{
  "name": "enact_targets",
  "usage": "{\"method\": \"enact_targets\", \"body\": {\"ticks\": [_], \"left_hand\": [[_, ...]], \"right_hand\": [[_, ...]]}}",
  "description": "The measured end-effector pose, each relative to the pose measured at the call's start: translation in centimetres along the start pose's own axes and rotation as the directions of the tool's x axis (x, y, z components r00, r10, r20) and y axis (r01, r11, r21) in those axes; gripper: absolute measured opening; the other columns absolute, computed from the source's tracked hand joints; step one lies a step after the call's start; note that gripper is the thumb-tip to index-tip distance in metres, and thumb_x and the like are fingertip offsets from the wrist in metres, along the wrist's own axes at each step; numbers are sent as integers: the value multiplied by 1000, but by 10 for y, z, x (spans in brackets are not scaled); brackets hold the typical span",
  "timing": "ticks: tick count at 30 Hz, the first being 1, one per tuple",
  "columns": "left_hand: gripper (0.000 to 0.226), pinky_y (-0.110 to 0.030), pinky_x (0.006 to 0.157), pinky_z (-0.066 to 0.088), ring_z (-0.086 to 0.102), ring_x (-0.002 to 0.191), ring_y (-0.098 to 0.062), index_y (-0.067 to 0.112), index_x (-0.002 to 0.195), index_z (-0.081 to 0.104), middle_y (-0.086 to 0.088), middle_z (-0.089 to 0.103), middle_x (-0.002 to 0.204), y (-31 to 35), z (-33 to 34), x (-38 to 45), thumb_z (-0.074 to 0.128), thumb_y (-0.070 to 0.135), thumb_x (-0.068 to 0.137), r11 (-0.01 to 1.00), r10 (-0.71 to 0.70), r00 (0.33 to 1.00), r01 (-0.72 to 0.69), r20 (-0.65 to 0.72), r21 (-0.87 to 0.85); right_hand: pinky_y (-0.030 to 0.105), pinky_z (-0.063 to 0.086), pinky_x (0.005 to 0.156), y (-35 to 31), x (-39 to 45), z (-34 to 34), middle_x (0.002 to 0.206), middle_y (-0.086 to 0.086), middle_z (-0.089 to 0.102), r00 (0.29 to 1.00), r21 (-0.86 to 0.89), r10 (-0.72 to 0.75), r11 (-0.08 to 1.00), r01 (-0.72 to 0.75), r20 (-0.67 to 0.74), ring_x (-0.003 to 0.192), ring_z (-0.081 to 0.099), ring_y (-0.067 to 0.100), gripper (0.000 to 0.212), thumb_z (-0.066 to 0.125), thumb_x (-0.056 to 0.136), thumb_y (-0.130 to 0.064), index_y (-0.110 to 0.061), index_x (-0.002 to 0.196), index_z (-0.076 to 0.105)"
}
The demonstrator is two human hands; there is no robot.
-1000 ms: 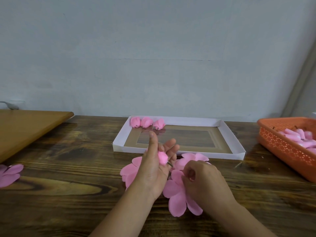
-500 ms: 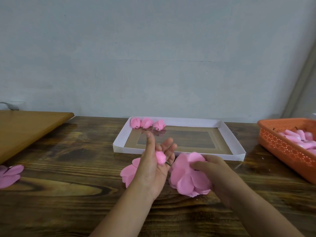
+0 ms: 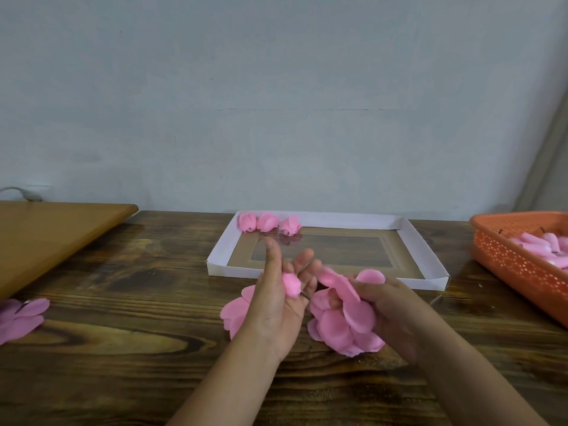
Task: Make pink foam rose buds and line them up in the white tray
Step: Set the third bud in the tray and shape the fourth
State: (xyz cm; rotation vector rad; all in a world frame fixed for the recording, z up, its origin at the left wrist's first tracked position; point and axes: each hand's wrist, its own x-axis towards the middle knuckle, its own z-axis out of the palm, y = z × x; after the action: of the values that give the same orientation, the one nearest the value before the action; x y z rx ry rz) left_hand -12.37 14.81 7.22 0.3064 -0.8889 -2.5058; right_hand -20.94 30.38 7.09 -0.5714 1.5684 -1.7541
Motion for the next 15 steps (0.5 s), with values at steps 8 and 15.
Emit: {"method": "enact_targets", "body": {"ticks": [8, 15], "left_hand": [[51, -25, 61, 55, 76, 74, -10, 25, 41, 59, 2, 79, 85, -1, -1, 1, 62, 63, 74, 1000, 2, 1000, -2, -18, 20], [47, -30, 72, 49, 77, 76, -11, 26, 42, 61, 1, 79, 85, -2, -1, 1, 64, 61, 72, 1000, 7, 1000, -7, -18, 19]], "right_hand": [[64, 45, 85, 7, -4, 4, 102, 47, 61, 992, -109, -73, 992, 62, -101, 90, 56, 71, 23, 61, 97, -12, 7, 110, 66], [52, 57, 90, -1, -7, 14, 89, 18, 76, 937, -410, -135, 912, -10, -322, 93, 72, 35, 14, 69, 93, -17, -5, 96, 76]]}}
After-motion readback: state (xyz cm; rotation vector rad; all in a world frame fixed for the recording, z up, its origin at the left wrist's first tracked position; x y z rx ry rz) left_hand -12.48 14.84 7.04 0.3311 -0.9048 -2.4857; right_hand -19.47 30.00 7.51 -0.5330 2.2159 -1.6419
